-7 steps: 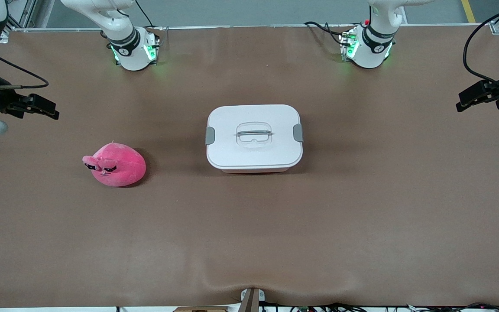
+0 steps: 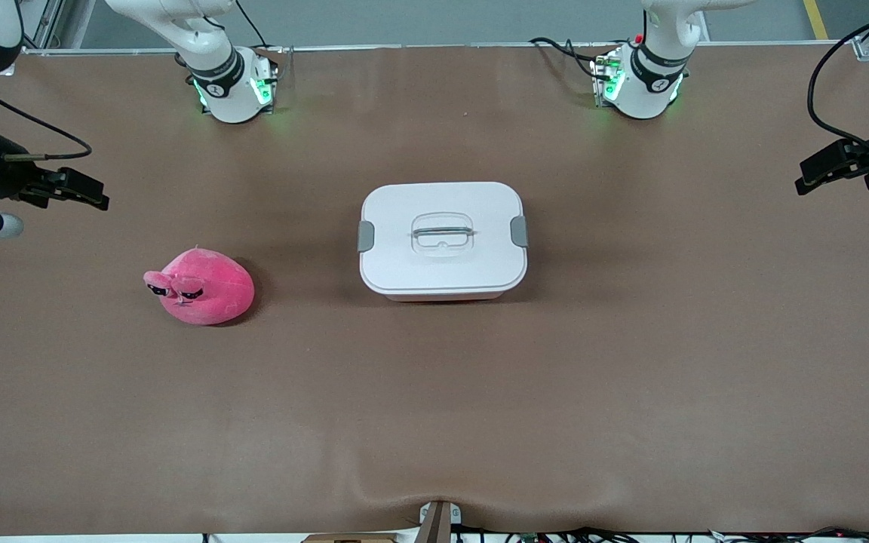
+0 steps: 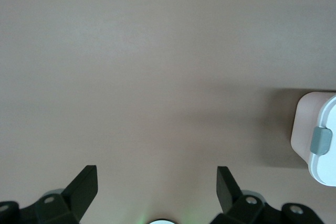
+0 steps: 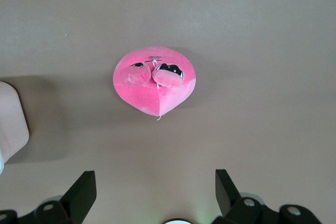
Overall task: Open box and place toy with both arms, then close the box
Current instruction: 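Reach the right gripper down to the pink plush toy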
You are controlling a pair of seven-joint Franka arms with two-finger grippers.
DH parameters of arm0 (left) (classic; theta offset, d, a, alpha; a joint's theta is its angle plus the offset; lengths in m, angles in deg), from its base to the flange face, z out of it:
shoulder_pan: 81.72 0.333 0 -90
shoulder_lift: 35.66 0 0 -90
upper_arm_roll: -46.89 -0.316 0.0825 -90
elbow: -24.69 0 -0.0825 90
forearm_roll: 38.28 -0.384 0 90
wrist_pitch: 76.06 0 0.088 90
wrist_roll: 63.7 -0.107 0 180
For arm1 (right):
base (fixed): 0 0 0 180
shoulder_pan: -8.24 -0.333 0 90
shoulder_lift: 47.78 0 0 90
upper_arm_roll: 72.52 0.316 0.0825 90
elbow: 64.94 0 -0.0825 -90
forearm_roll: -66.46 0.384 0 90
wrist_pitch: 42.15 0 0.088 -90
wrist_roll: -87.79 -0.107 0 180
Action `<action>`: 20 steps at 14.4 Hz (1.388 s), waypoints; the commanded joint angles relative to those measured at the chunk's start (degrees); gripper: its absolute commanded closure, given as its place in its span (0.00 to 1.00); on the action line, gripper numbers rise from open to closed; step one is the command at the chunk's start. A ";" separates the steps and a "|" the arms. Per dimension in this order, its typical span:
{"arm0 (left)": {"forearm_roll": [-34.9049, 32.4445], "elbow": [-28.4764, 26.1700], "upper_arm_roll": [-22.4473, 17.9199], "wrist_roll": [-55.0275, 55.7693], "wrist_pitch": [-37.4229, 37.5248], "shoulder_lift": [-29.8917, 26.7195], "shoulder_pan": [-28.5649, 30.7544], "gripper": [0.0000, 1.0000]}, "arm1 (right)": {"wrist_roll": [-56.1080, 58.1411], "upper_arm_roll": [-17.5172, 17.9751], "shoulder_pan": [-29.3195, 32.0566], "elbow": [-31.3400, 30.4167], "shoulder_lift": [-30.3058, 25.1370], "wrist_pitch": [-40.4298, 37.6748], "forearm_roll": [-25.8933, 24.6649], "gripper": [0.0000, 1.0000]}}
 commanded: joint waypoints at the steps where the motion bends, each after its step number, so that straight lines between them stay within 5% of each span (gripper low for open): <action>1: -0.32 1.71 0.00 -0.46 0.80 0.94 0.77 0.00 | -0.05 -0.14 -0.49 -1.10 -0.68 1.40 -0.30 0.00; 15: -0.68 3.64 -1.06 -0.55 -3.07 6.74 4.63 0.00 | 0.38 -0.05 -2.77 -8.83 -0.15 11.84 -0.21 0.00; 20: 0.12 3.56 -0.71 8.73 -3.07 6.56 4.02 0.00 | 2.32 -0.05 -5.05 -13.40 1.60 20.20 -0.21 0.00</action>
